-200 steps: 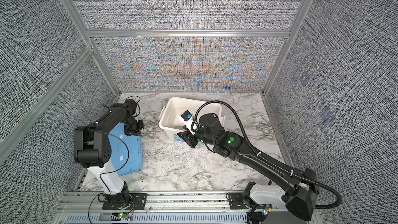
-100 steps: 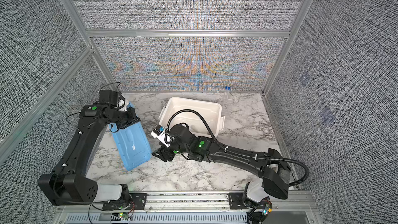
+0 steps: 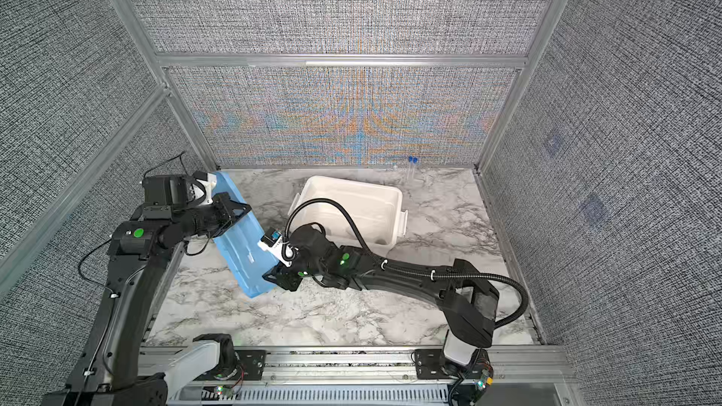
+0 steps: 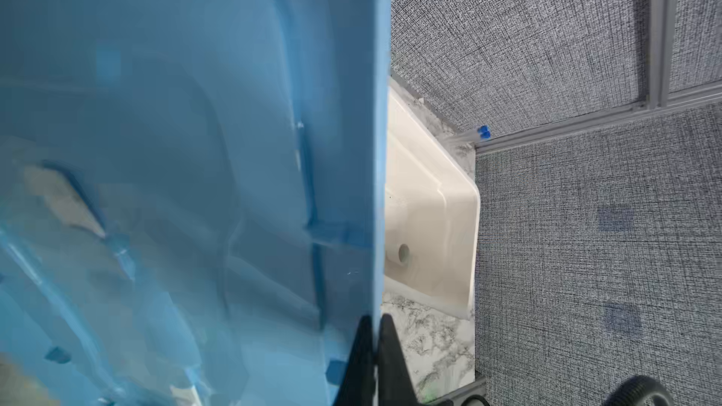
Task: Organize the chemistry lab equipment
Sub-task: 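Lift the blue lid upright with the left gripper while right gripper grips its far edge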
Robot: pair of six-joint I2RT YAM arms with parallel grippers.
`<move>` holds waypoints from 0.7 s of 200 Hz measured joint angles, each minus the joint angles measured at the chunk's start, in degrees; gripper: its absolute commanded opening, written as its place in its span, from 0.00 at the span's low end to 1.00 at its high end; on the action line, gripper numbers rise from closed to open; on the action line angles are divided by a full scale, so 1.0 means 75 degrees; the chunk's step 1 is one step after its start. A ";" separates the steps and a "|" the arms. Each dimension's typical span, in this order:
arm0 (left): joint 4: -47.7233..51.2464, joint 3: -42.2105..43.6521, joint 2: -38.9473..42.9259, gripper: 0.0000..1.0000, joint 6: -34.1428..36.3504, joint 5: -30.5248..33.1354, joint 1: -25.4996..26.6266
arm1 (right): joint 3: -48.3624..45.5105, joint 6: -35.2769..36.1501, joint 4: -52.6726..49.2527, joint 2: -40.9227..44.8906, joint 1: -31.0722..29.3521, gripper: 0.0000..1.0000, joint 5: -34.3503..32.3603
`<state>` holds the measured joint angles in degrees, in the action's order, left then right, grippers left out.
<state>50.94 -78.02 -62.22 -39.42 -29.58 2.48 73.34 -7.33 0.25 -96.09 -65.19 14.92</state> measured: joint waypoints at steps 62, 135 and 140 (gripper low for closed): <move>-0.0134 -0.0064 0.0460 0.05 -0.0408 -0.0192 0.0000 | -0.0498 -0.0431 0.0291 0.0428 -0.0038 0.19 -0.1072; -0.0548 0.0003 0.1075 0.61 -0.0804 -0.0207 0.0000 | -0.0676 0.0052 0.0335 0.0976 -0.0052 0.16 -0.1545; -0.0565 0.0003 0.1107 0.64 -0.0801 -0.0204 0.0000 | -0.0676 0.0117 0.0326 0.1026 -0.0050 0.16 -0.1580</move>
<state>46.70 -78.00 -53.91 -45.43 -31.11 2.48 68.27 -6.46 2.70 -88.40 -65.56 3.07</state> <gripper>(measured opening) 0.561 0.210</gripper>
